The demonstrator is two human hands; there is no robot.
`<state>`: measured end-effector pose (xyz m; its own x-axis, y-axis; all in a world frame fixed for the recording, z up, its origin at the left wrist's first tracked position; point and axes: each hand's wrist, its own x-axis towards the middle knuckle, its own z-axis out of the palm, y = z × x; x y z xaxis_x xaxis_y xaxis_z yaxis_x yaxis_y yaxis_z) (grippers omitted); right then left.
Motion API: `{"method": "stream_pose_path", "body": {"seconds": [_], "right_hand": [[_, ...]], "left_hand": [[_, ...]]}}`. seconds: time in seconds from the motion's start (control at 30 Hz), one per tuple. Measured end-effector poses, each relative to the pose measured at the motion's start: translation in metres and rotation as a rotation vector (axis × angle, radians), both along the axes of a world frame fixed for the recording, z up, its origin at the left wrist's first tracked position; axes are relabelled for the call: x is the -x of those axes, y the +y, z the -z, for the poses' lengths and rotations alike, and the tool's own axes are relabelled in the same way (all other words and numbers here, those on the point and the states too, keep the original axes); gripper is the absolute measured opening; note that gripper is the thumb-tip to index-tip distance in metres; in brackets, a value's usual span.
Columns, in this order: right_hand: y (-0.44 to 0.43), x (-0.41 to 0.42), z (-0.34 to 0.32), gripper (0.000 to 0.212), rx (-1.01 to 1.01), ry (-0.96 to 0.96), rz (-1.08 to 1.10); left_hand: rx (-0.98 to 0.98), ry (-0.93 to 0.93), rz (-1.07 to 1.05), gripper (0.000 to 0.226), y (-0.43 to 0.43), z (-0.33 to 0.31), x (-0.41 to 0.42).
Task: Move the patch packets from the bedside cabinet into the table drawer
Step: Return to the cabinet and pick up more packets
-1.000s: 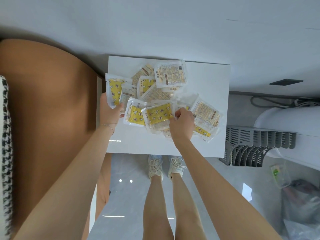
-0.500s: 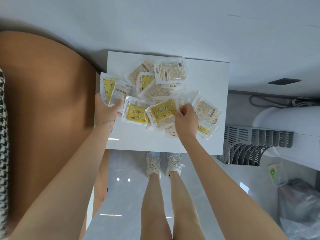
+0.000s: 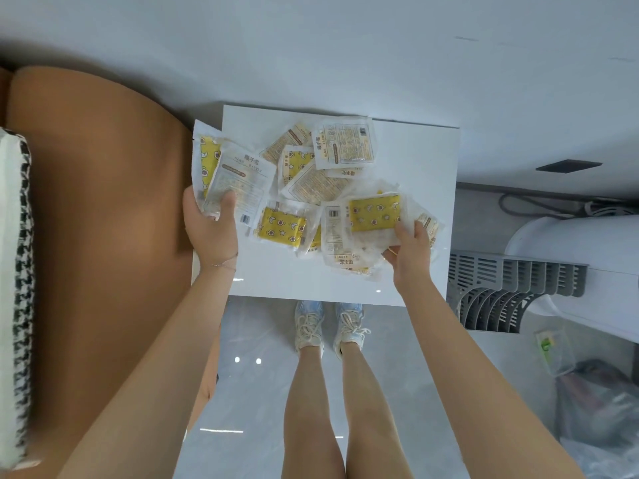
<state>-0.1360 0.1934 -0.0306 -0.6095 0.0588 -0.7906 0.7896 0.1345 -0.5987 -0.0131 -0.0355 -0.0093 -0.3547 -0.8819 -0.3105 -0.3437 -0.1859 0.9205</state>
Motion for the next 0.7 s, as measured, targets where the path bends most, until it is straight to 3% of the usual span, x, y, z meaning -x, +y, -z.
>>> {"method": "stream_pose_path", "body": {"seconds": [0.07, 0.17, 0.3, 0.57, 0.7], "right_hand": [[0.003, 0.002, 0.001, 0.051, -0.022, 0.011, -0.007], [0.009, 0.004, 0.005, 0.045, -0.050, 0.038, -0.111], [0.021, 0.005, -0.001, 0.042, 0.058, 0.016, -0.176], [0.015, -0.005, -0.053, 0.027, 0.483, -0.100, -0.105], [0.001, -0.009, -0.085, 0.035, 0.602, -0.123, -0.263]], "left_hand": [[-0.119, 0.063, -0.011, 0.029, 0.009, -0.003, -0.001], [-0.350, 0.057, 0.035, 0.035, 0.021, -0.002, -0.004], [-0.508, 0.054, 0.153, 0.028, 0.035, 0.006, -0.013], [-0.695, 0.139, -0.028, 0.055, 0.047, -0.014, -0.033], [-0.695, 0.157, -0.048, 0.062, 0.042, -0.040, -0.054]]}}
